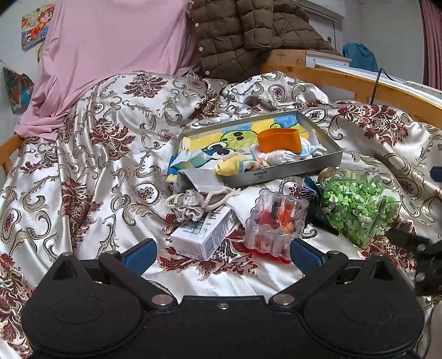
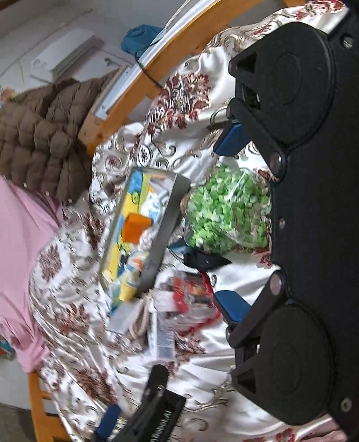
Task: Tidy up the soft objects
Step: 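Lift both tools away from the tray back over the clutter, then grasp the grey cloth with the left tool while the right tool grasps the striped sock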
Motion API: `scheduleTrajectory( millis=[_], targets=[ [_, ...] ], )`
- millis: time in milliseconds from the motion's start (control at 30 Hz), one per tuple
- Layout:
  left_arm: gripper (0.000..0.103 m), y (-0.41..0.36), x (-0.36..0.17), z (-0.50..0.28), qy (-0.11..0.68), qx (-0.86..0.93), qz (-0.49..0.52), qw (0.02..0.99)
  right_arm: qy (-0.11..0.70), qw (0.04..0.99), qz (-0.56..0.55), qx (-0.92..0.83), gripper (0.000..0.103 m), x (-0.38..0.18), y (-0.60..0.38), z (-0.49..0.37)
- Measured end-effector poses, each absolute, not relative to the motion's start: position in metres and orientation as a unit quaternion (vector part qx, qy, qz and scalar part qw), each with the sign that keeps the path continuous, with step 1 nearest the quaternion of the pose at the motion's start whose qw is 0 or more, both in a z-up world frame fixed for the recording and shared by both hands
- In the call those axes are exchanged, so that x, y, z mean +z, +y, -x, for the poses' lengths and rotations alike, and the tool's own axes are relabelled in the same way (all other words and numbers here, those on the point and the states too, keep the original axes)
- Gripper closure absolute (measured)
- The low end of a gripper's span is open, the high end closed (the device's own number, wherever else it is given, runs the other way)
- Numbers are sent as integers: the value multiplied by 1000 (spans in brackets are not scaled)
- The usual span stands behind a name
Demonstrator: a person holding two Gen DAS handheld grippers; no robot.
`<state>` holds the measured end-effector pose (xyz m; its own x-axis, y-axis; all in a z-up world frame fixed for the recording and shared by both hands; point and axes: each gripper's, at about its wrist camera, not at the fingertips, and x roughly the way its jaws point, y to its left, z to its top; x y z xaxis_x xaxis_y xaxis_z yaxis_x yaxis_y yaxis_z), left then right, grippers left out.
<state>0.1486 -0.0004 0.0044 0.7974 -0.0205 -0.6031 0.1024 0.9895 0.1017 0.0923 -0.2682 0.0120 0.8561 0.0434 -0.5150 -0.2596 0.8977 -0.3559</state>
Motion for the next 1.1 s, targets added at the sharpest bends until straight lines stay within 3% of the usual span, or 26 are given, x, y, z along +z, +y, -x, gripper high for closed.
scheduleTrajectory(
  millis=[567, 1100],
  targets=[
    [1, 26, 7, -166, 339, -22, 21, 940, 217, 883, 390, 145, 1, -35, -233, -130],
    [1, 50, 14, -249, 267, -30, 41, 962, 188, 893, 381, 150, 3, -32, -238, -182]
  ],
)
